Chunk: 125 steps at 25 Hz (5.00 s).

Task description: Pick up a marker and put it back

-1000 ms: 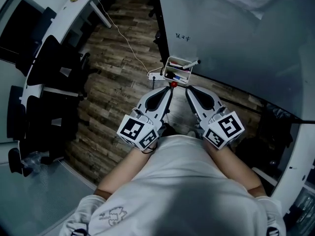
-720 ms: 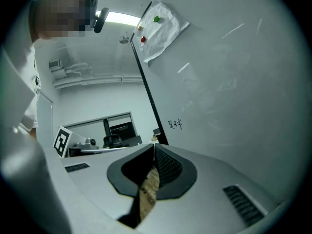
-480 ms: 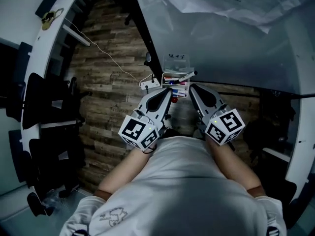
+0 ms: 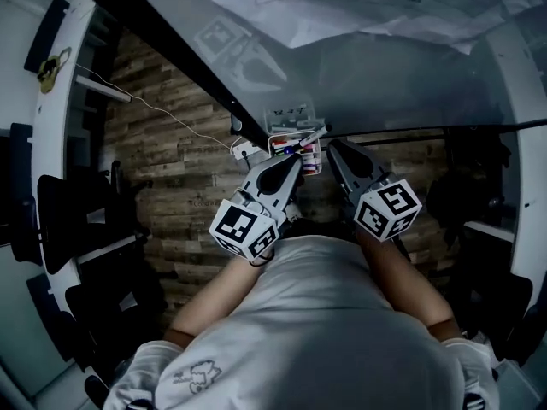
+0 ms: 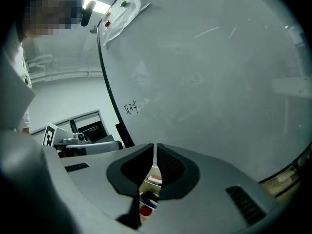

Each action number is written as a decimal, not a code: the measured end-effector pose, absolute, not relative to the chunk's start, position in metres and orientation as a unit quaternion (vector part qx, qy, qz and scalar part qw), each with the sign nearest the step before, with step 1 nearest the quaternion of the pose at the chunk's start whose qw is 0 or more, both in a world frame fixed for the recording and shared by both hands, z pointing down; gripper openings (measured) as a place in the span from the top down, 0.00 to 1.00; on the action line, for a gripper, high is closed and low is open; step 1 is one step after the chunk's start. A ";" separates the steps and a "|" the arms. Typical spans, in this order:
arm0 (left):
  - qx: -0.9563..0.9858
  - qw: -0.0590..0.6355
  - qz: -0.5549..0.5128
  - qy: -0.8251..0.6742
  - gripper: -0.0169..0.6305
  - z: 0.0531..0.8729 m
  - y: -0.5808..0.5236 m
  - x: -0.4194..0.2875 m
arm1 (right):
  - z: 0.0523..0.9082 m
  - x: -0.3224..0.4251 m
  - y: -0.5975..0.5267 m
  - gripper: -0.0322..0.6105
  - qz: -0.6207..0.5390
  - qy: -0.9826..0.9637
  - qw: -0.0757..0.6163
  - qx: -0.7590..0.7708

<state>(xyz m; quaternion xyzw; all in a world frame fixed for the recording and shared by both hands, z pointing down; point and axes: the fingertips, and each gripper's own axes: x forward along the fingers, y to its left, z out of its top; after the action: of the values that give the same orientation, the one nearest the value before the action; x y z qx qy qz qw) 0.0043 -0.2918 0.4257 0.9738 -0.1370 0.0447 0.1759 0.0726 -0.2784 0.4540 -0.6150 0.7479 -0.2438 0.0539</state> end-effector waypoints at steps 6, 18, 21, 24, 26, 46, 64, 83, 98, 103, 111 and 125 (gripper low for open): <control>0.977 0.166 0.076 -0.109 0.97 0.447 -0.302 0.019 | 0.482 0.083 -0.288 0.93 -0.271 0.719 0.058 -0.637; 0.979 0.155 0.113 -0.074 0.97 0.466 -0.310 0.024 | 0.518 0.088 -0.303 0.84 -0.313 0.677 0.101 -0.658; 0.980 0.134 0.127 -0.074 0.97 0.472 -0.309 0.022 | 0.523 0.089 -0.308 0.82 -0.314 0.673 0.114 -0.660; 0.979 0.130 0.136 -0.071 0.97 0.477 -0.309 0.018 | 0.524 0.090 -0.311 0.81 -0.309 0.669 0.124 -0.665; 0.979 0.126 0.142 -0.072 0.97 0.478 -0.309 0.015 | 0.526 0.090 -0.314 0.81 -0.310 0.667 0.134 -0.664; 0.980 0.133 0.108 -0.105 0.97 0.449 -0.309 -0.008 | 0.492 0.088 -0.309 0.83 -0.256 0.671 0.093 -0.689; 0.965 0.090 -0.031 -0.244 0.97 0.353 -0.313 -0.030 | 0.332 0.037 -0.268 0.83 -0.022 0.819 0.023 -0.573; 0.920 0.070 -0.044 -0.383 0.97 0.357 -0.133 -0.016 | 0.338 0.058 -0.113 0.83 -0.024 0.894 0.031 -0.446; 0.935 0.080 -0.006 -0.344 0.97 0.377 -0.070 0.014 | 0.357 0.069 -0.057 0.83 -0.049 0.893 0.030 -0.447; 0.932 0.086 -0.009 -0.353 0.97 0.380 -0.080 0.008 | 0.361 0.071 -0.066 0.83 -0.056 0.891 0.028 -0.450; 0.930 0.099 -0.006 -0.354 0.97 0.385 -0.107 -0.001 | 0.363 0.070 -0.099 0.83 -0.059 0.890 0.031 -0.452; 0.930 0.116 0.020 -0.348 0.97 0.398 -0.186 -0.040 | 0.383 0.042 -0.195 0.83 -0.102 0.874 0.037 -0.473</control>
<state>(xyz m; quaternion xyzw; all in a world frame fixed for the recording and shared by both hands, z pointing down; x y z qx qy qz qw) -0.0403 -0.1857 0.3982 0.9299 -0.3483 0.0197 0.1163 0.0422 -0.1952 0.3831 -0.4729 0.8745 -0.1017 0.0369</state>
